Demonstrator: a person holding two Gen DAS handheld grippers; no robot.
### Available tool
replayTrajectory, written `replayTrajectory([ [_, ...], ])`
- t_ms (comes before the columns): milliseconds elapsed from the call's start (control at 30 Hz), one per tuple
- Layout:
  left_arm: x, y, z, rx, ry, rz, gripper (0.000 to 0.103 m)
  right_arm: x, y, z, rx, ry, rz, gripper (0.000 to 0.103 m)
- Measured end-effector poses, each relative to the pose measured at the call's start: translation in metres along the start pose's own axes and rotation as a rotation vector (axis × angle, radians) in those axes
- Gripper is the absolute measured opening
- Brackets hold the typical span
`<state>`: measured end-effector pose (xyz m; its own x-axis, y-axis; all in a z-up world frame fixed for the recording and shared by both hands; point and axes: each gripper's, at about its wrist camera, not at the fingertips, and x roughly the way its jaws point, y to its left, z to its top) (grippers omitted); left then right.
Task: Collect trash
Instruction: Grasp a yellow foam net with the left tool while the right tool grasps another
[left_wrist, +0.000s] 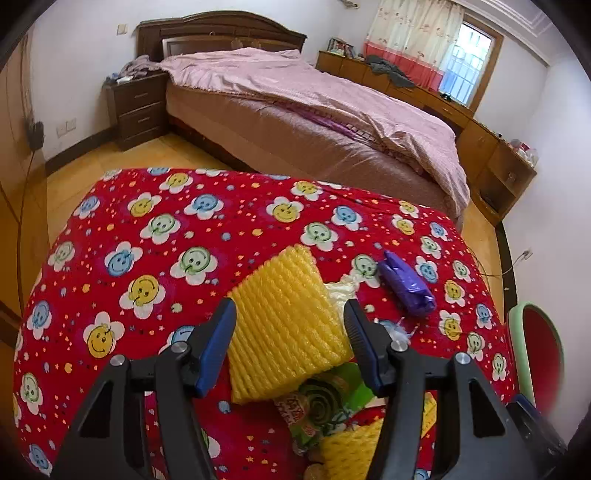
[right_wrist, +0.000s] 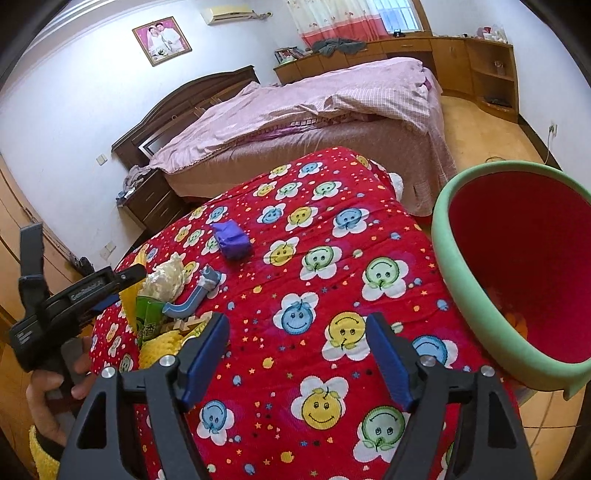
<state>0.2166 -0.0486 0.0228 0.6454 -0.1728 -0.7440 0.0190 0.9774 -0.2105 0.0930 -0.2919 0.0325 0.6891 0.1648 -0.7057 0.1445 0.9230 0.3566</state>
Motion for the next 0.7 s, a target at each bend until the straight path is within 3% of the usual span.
replayTrajectory([
  [100, 0.0, 0.008, -0.001, -0.026, 0.001, -0.008, 0.06, 0.002, 0.0, -0.001, 0.002, 0.004, 0.004, 0.078],
  [267, -0.003, 0.026, -0.005, -0.086, 0.011, -0.044, 0.027, 0.002, 0.003, -0.005, 0.001, 0.01, 0.012, 0.078],
  [367, -0.008, 0.034, -0.008, -0.104, 0.006, -0.056, 0.013, 0.002, 0.005, -0.006, -0.003, 0.011, 0.017, 0.078],
  [700, -0.053, 0.053, -0.024, -0.122, -0.056, -0.103, 0.012, -0.01, 0.021, -0.012, -0.031, 0.0, 0.032, 0.078],
])
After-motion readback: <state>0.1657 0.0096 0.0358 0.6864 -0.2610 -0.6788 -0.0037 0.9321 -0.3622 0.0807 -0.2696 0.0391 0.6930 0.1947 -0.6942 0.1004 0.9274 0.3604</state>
